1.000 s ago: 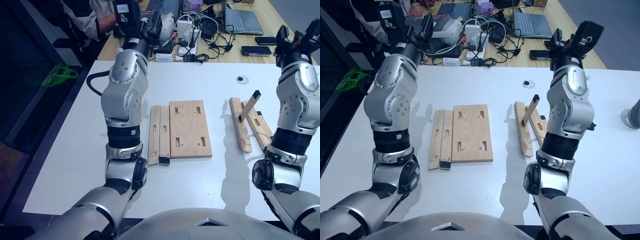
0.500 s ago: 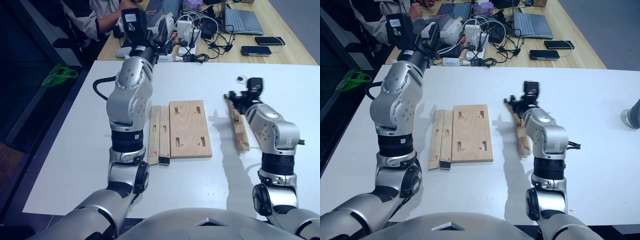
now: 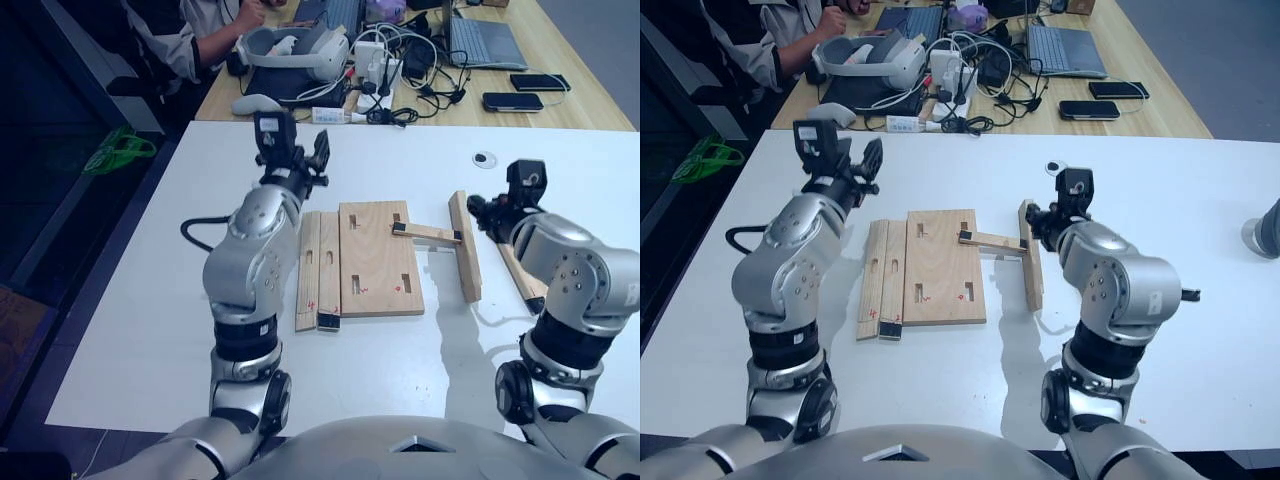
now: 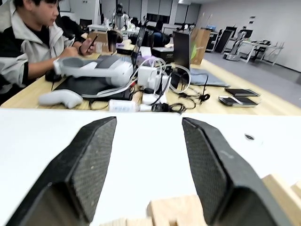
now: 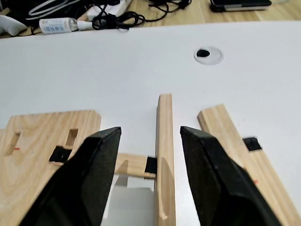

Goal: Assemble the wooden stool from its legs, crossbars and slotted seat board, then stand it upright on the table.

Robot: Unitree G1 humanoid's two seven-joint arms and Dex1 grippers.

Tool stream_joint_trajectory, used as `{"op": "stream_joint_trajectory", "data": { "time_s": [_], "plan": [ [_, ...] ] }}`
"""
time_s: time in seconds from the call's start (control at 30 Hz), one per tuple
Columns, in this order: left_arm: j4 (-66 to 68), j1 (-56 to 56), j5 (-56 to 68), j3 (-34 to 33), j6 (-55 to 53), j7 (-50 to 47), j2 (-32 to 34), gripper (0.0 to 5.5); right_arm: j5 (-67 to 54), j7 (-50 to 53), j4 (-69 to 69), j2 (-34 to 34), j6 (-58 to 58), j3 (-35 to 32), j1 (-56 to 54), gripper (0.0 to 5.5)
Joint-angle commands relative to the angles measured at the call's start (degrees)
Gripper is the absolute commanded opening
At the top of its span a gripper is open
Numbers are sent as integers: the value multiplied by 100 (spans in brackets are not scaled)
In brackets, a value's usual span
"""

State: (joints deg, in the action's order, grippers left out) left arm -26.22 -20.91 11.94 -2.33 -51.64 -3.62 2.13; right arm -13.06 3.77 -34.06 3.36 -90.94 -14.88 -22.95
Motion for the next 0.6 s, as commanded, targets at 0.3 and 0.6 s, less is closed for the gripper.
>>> {"op": "stream_joint_trajectory", "data": {
  "time_s": [0.3,0.6],
  "plan": [
    [5,-319,-51,-191,-215,63,106,257,-542,-21,162,257,-155,49,1336,235],
    [66,-389,-70,-128,-140,62,74,257,-994,207,603,256,-156,-212,1022,235]
  ]
}}
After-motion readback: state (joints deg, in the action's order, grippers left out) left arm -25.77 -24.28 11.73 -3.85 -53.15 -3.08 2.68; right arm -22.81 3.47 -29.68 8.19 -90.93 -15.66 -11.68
